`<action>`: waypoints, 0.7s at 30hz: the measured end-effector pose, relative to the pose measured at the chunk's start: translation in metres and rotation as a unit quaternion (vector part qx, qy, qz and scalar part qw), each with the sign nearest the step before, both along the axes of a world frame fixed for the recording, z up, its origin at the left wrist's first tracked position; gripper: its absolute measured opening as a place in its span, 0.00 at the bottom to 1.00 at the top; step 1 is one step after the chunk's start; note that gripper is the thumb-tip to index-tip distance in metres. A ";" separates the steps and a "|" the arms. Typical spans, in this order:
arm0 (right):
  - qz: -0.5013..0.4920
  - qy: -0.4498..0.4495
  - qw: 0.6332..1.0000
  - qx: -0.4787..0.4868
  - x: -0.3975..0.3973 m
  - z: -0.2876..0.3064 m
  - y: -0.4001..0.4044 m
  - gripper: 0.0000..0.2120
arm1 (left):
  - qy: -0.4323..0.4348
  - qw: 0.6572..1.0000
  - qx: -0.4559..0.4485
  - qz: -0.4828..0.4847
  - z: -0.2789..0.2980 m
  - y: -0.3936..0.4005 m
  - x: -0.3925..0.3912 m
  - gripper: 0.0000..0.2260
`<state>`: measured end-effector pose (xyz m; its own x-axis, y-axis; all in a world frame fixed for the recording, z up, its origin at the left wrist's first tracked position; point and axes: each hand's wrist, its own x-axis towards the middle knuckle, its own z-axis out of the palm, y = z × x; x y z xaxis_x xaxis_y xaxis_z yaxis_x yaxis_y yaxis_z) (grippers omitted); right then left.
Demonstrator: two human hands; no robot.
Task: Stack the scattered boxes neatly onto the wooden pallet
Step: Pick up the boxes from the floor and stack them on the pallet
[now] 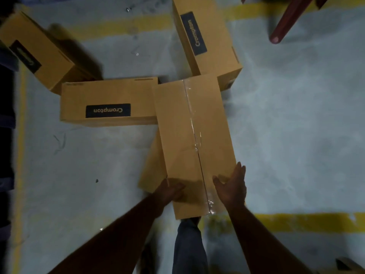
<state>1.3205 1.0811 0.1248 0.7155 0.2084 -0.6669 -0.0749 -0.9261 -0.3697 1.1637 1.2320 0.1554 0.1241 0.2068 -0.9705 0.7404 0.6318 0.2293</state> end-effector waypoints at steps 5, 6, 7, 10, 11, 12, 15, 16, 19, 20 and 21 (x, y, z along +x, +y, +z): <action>0.010 0.034 0.998 -0.049 0.013 -0.009 -0.010 0.51 | -0.007 0.997 0.009 0.075 -0.008 0.000 -0.005 0.25; 0.033 0.033 0.996 -0.072 0.018 -0.007 -0.009 0.46 | -0.011 0.996 0.017 0.082 -0.004 0.001 -0.010 0.27; 0.051 0.032 0.995 -0.082 0.022 -0.003 -0.009 0.40 | -0.014 0.996 0.028 0.079 0.000 0.001 -0.016 0.29; -0.004 0.038 0.999 0.023 0.019 0.021 -0.014 0.30 | -0.035 0.993 0.080 0.075 0.019 0.004 -0.042 0.28; -0.036 0.052 0.994 0.084 0.014 0.033 -0.017 0.29 | -0.044 0.991 0.094 0.085 0.027 0.005 -0.050 0.26; -0.055 0.070 0.987 0.136 0.008 0.048 -0.020 0.30 | -0.053 0.989 0.100 0.097 0.037 0.005 -0.058 0.25; -0.033 0.103 0.976 0.189 -0.019 0.095 -0.028 0.34 | -0.094 0.983 0.085 0.132 0.070 0.005 -0.089 0.22; -0.029 0.111 0.973 0.198 -0.032 0.109 -0.032 0.35 | -0.115 0.980 0.076 0.142 0.083 0.005 -0.102 0.20; -0.054 0.141 0.957 0.247 -0.083 0.156 -0.044 0.32 | -0.174 0.975 0.079 0.118 0.128 0.001 -0.159 0.17; -0.052 0.146 0.950 0.271 -0.105 0.173 -0.047 0.29 | -0.188 0.972 0.095 0.099 0.143 0.000 -0.183 0.17; -0.043 0.149 0.942 0.298 -0.128 0.189 -0.050 0.27 | -0.200 0.970 0.113 0.082 0.157 -0.001 -0.208 0.17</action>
<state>1.1927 1.0315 0.3142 0.5463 0.5589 -0.6238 -0.3224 -0.5471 -0.7725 0.9556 1.2314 0.3124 0.4287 0.4576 -0.7790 0.4567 0.6342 0.6239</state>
